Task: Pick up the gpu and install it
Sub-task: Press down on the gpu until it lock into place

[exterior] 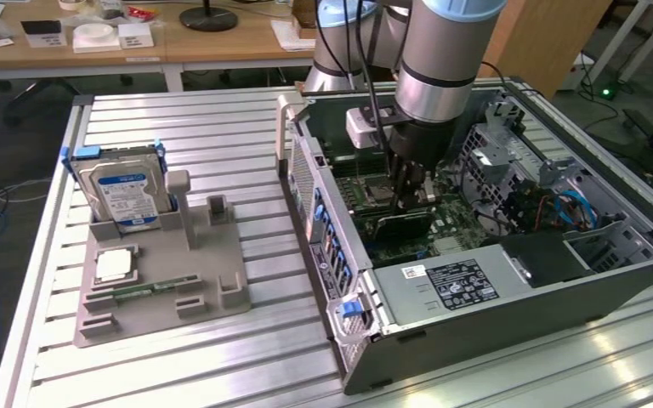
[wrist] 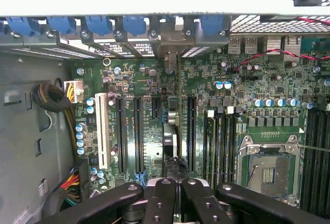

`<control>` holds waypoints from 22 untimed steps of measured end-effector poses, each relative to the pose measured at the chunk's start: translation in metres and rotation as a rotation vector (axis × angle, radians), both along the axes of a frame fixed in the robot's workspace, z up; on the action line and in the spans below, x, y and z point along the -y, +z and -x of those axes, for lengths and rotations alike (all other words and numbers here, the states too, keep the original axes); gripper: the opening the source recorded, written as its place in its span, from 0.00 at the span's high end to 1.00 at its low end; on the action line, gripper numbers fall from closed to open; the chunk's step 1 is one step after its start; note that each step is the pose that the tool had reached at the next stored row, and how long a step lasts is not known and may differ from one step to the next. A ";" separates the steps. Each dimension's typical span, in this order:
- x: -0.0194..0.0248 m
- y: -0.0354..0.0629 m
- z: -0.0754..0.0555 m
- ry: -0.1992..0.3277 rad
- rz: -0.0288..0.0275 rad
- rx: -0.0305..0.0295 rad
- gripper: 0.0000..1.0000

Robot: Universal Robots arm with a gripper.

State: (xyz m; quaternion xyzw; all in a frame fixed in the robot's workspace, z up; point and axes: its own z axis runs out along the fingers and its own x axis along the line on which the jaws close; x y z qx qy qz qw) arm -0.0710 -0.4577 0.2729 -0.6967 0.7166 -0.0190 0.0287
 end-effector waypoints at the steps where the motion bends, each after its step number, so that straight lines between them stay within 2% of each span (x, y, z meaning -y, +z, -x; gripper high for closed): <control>1: 0.0000 0.0000 0.000 0.000 0.0000 0.0000 0.89; 6: 0.0000 0.0000 0.000 0.000 0.0000 0.0000 0.89; 7: 0.0000 0.0000 0.000 0.000 0.0001 -0.0017 0.89; 8: 0.0000 0.0001 0.000 0.000 0.0002 -0.0136 0.89; 9: 0.0000 0.0001 0.000 0.000 0.0001 -0.0333 0.89; 10: 0.0000 0.0001 0.000 0.000 0.0001 -0.0499 0.89; 11: 0.0000 0.0001 0.000 0.000 0.0001 -0.0604 0.89; 14: 0.0000 0.0001 0.000 0.000 0.0001 -0.0616 0.89; 22: -0.0018 -0.0011 0.013 0.000 0.0001 -0.0615 0.89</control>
